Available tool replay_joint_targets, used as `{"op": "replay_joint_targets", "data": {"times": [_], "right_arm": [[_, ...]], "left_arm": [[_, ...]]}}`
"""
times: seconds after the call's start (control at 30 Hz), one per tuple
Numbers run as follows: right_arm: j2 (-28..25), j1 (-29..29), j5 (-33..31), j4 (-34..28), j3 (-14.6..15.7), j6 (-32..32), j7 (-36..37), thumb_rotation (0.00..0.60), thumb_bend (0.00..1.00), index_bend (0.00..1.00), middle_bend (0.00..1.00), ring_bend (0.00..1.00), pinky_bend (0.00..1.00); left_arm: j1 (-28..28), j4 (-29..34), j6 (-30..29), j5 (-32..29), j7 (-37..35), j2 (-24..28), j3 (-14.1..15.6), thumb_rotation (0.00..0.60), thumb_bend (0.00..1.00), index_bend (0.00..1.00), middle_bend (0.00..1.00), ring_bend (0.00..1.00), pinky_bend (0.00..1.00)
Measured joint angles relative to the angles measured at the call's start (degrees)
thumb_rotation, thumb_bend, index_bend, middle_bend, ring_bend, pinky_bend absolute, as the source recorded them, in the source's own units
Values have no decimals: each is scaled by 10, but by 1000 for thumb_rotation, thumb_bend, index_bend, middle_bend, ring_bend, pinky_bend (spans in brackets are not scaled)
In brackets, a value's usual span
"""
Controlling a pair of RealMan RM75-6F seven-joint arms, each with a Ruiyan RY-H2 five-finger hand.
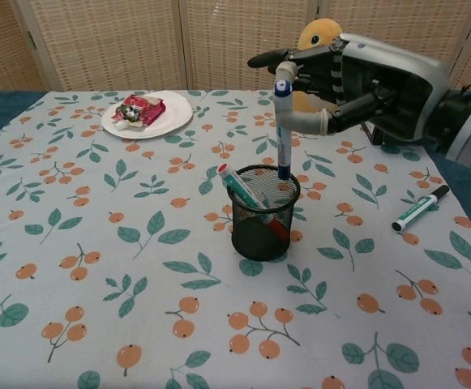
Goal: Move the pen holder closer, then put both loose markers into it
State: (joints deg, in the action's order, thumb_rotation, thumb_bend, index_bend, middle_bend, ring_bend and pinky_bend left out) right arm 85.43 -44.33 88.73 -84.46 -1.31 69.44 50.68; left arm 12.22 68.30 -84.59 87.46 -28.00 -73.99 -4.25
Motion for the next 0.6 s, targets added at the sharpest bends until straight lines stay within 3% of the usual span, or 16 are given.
{"op": "replay_joint_targets", "data": {"times": [0.27, 0.33, 0.4, 0.47, 0.6], "right_arm": [[55, -3, -4, 62, -13, -33, 17, 600, 274, 715, 66, 0, 0], [62, -5, -2, 76, -11, -44, 19, 600, 257, 541, 19, 0, 0], [64, -8, 4, 92, -6, -60, 19, 600, 232, 296, 0, 0, 0], [62, -13, 13, 100, -1, -74, 18, 600, 204, 148, 0, 0, 0], [46, -18, 25, 102, 4, -82, 19, 600, 162, 3, 0, 0, 0]], "left_arm": [[-2, -2, 0, -2, -14, 5, -1, 600, 52, 0, 0, 0, 199], [-3, -1, -3, -2, -16, 6, -1, 600, 53, 0, 0, 0, 199], [-3, -2, -5, -1, -18, 6, -2, 600, 53, 0, 0, 0, 199], [-3, -3, -3, -2, -18, 6, -2, 600, 53, 0, 0, 0, 199], [-2, -4, -1, -2, -14, 5, -2, 600, 52, 0, 0, 0, 199]]}}
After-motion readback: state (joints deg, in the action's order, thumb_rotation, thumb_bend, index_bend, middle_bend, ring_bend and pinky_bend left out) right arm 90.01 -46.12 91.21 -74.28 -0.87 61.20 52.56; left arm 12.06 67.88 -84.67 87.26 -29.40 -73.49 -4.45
